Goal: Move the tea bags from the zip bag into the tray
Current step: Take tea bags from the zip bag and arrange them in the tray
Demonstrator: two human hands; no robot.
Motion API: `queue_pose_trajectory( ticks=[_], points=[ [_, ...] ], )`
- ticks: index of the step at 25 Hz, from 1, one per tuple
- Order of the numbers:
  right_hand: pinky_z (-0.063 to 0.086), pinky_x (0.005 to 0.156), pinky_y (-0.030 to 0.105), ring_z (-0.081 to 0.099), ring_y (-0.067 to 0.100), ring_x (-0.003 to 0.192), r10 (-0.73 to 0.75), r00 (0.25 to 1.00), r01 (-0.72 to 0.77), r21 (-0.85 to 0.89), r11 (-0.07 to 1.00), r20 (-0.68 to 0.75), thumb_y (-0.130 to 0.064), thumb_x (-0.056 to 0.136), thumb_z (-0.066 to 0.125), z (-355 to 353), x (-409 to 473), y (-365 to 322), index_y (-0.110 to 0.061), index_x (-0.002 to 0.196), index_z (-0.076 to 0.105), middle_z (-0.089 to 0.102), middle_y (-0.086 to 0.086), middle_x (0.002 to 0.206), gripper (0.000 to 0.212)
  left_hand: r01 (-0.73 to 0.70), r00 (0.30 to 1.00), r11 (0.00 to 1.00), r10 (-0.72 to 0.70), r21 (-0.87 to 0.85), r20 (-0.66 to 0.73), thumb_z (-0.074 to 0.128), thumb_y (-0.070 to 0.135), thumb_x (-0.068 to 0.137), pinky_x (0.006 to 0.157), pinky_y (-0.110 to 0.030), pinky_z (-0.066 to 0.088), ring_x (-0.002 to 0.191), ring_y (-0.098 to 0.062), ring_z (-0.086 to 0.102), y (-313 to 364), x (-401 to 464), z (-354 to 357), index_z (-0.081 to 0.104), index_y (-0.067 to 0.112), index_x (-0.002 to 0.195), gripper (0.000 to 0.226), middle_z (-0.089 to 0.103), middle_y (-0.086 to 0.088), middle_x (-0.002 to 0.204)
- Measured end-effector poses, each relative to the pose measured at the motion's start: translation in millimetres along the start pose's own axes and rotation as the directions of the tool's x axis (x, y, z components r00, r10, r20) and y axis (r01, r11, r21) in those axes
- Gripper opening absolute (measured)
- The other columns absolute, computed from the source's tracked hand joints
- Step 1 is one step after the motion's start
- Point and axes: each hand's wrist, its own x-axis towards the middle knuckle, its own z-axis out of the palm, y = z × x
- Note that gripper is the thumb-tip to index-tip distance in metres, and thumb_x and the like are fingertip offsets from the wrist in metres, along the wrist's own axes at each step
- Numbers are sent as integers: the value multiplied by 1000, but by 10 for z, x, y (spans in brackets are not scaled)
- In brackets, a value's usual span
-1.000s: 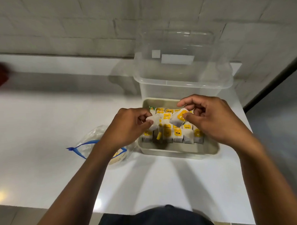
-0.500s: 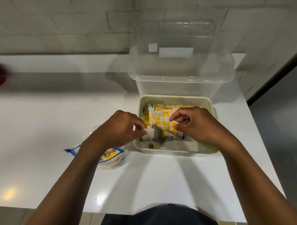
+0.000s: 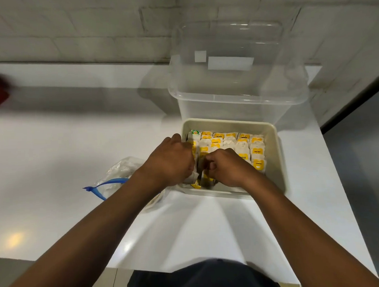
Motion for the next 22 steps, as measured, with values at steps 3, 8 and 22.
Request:
queue_pose_trajectory(
  ticks=[3, 8, 22],
  points=[
    [52, 71, 30, 64, 24, 89, 7, 1000, -7, -11, 1000, -17, -10, 83, 66, 44, 103, -27, -14, 97, 73, 71, 6, 95, 16, 11, 1000, 988, -10, 155, -12, 51, 23, 94, 77, -33, 31, 108, -27, 47, 44, 140, 40, 65, 15, 107, 20, 61, -4, 111],
    [33, 49, 25, 57, 27, 78, 50, 998, -51, -27, 998, -39, -2, 83, 59, 69, 193, -87, -12, 90, 69, 63, 6, 84, 16, -21, 1000, 956, 15, 293, 24, 52, 9, 93, 76, -33, 33, 107, -29, 53, 83, 285, 78, 64, 9, 111, 21, 66, -9, 109],
    [41, 67, 26, 62, 32, 95, 75, 986, -65, 69, 996, -151, 1, 82, 58, 99, 196, -47, -10, 105, 72, 71, 14, 101, 29, 21, 1000, 945, -24, 325, 5, 51, 9, 96, 93, -38, 37, 114, -31, 52, 136, 402, 107, 62, 10, 120, 27, 65, -10, 117]
  ],
)
